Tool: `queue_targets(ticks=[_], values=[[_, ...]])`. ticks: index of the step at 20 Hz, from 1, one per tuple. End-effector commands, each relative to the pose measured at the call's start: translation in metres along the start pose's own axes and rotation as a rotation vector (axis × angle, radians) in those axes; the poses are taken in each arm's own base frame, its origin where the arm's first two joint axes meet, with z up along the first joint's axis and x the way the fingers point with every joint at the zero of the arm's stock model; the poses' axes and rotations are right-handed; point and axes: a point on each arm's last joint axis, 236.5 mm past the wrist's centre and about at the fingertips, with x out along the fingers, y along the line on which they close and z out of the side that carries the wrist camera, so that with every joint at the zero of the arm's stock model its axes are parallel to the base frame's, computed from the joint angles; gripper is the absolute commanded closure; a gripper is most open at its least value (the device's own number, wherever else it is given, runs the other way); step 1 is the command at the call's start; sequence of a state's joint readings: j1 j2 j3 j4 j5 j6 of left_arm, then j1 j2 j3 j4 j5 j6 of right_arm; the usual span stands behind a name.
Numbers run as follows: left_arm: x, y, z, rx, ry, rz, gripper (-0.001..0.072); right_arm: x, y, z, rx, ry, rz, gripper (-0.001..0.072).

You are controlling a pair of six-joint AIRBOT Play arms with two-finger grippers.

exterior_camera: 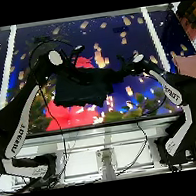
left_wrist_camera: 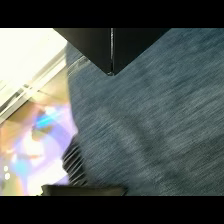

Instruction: Fold the clothes and pants, and hang the long-sleeved shirts on hangers.

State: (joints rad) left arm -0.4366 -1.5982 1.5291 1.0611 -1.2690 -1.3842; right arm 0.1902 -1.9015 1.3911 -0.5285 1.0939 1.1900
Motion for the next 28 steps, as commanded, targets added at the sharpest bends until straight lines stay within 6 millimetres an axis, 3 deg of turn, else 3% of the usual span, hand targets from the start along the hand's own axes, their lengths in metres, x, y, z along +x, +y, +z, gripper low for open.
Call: queue_targets(ticks=[1, 4, 8, 11, 14, 16, 19, 22, 25, 28], values=[[-0.001, 0.005, 0.005, 0.002, -0.020, 0.016, 0.0679, 0.011, 0.033, 0.019, -0.096, -0.062, 0.002, 0.0673], [-0.006, 0.011, 0.018, -0.006, -0.078, 0.028, 0.0678, -0.006, 0.054, 0.048, -0.177, -0.132, -0.005, 0.0674], [-0.025, 0.018, 0.026, -0.017, -0.131, 0.042, 0.0679, -0.062, 0.051, 0.091, -0.214, -0.231, -0.098, 0.0674], [-0.046, 0.024, 0.037, -0.024, -0.200, 0.058, 0.0679, -0.132, 0.029, 0.126, -0.172, -0.359, -0.218, 0.0675], [-0.066, 0.024, 0.042, -0.022, -0.247, 0.068, 0.0678, -0.224, 0.006, 0.145, -0.133, -0.507, -0.358, 0.0675], [-0.078, 0.024, 0.045, -0.016, -0.277, 0.074, 0.0678, -0.297, -0.015, 0.145, -0.087, -0.607, -0.476, 0.0675], [-0.092, 0.023, 0.048, -0.013, -0.314, 0.082, 0.0678, -0.397, -0.044, 0.121, -0.003, -0.724, -0.633, 0.0675], [-0.097, 0.024, 0.048, -0.015, -0.322, 0.085, 0.0678, -0.483, -0.078, 0.071, 0.141, -0.786, -0.797, 0.0675], [-0.097, 0.025, 0.048, -0.017, -0.323, 0.086, 0.0678, -0.557, -0.112, 0.003, 0.394, -0.858, -0.939, 0.0675], [-0.098, 0.025, 0.048, -0.018, -0.323, 0.086, 0.0678, -0.615, -0.133, -0.085, 0.689, -0.907, -1.074, 0.0675]])
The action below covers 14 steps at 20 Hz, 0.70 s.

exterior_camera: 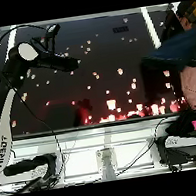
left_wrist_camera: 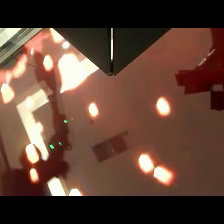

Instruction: Fold the clothes and pants, and hang the long-sleeved shirts on hangers.

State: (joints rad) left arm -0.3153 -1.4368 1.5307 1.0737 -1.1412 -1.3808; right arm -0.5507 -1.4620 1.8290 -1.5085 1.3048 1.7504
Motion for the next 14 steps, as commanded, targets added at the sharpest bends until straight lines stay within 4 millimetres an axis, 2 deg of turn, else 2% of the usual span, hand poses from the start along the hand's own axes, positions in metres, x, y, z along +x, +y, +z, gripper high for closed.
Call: queue_targets(ticks=[1, 2, 3, 5, 6, 8, 11, 14], values=[[-0.001, 0.001, 0.001, 0.000, -0.005, 0.001, 0.0678, -0.058, -0.128, -0.021, 0.271, 0.034, -0.358, 0.0675], [-0.001, 0.001, 0.001, 0.000, -0.005, 0.001, 0.0679, -0.073, -0.149, -0.031, 0.337, 0.047, -0.425, 0.0675], [-0.001, 0.001, 0.001, 0.000, -0.005, 0.001, 0.0678, -0.083, -0.158, -0.039, 0.378, 0.062, -0.445, 0.0675], [-0.001, 0.001, 0.001, 0.000, -0.005, 0.001, 0.0678, -0.091, -0.164, -0.052, 0.413, 0.106, -0.452, 0.0666], [-0.001, 0.001, 0.001, 0.000, -0.004, 0.001, 0.0678, -0.092, -0.164, -0.058, 0.419, 0.130, -0.456, 0.0530], [-0.001, 0.000, 0.001, 0.000, -0.004, 0.001, 0.0678, -0.093, -0.163, -0.063, 0.418, 0.154, -0.458, 0.0042], [-0.001, 0.001, 0.001, 0.000, -0.004, 0.001, 0.0678, -0.092, -0.162, -0.062, 0.376, 0.158, -0.445, 0.0038], [0.000, 0.001, 0.001, -0.002, -0.002, 0.001, 0.0678, -0.089, -0.160, -0.045, 0.267, 0.108, -0.421, 0.0040]])
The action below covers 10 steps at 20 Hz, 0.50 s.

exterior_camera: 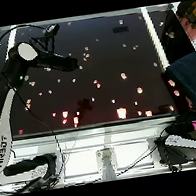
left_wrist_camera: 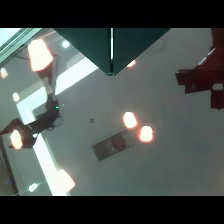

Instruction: Fold the clothes and pants, and hang the long-sleeved shirts on hangers.

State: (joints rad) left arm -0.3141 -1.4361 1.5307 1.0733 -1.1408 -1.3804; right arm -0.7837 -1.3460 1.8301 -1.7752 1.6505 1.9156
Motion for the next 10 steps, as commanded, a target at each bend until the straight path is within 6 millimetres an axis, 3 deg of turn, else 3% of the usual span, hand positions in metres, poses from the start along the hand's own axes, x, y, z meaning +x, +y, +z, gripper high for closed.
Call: queue_targets(ticks=[1, 6, 7, 10], values=[[0.000, 0.000, 0.000, -0.002, 0.000, 0.000, 0.0677, -0.004, 0.008, 0.016, -0.111, -0.077, 0.028, 0.0040], [0.001, 0.001, 0.000, -0.003, 0.002, 0.000, 0.0677, -0.027, 0.045, 0.051, -0.123, -0.266, 0.197, 0.0044], [0.001, 0.001, 0.000, -0.003, 0.002, 0.000, 0.0677, -0.035, 0.057, 0.059, -0.118, -0.312, 0.253, 0.0084], [0.001, 0.001, 0.000, -0.003, 0.002, 0.000, 0.0677, -0.066, 0.089, 0.074, -0.135, -0.424, 0.413, 0.0444]])
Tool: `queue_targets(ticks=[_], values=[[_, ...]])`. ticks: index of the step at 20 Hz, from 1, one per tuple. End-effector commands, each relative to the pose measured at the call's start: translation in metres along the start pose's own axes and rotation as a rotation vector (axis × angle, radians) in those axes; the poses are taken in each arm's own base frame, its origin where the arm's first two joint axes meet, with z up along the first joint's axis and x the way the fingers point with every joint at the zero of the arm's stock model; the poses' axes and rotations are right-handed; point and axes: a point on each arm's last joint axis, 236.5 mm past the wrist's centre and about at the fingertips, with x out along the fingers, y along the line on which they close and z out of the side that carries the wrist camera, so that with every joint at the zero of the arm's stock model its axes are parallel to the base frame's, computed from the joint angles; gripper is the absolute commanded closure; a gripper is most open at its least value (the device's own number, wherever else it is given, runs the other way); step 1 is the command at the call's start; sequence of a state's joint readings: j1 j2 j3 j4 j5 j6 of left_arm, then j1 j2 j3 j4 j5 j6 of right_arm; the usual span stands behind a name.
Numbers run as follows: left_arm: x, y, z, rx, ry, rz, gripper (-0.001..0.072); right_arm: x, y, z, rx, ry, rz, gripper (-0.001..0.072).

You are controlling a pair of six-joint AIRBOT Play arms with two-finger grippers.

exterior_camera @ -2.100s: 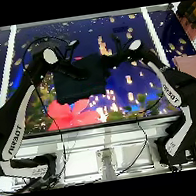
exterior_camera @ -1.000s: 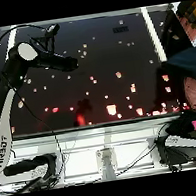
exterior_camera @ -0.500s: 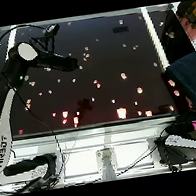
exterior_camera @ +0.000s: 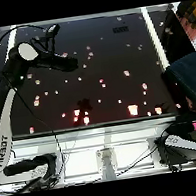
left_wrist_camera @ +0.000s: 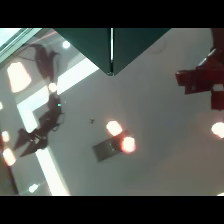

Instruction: Fold the clothes and pants, and hang the long-sleeved shirts on hangers.

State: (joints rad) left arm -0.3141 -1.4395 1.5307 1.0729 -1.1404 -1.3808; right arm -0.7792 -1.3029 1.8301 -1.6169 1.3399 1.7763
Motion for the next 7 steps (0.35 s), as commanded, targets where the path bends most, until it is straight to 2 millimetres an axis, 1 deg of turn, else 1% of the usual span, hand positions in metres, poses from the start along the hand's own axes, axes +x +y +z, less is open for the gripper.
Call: queue_targets(ticks=[1, 2, 3, 5, 7], values=[[0.000, 0.000, 0.000, -0.001, 0.000, 0.000, 0.0677, -0.019, 0.044, 0.037, 0.006, -0.169, 0.190, 0.0536], [0.000, 0.000, 0.000, -0.001, 0.000, 0.000, 0.0678, -0.025, 0.050, 0.044, 0.017, -0.203, 0.222, 0.0645], [0.000, 0.000, 0.000, -0.001, 0.000, 0.000, 0.0677, -0.031, 0.054, 0.051, 0.022, -0.233, 0.240, 0.0673], [0.000, 0.000, 0.000, -0.001, 0.000, 0.000, 0.0677, -0.040, 0.055, 0.060, 0.025, -0.281, 0.251, 0.0673], [0.000, 0.000, 0.000, -0.001, 0.000, 0.000, 0.0677, -0.044, 0.057, 0.063, 0.028, -0.296, 0.260, 0.0673]])
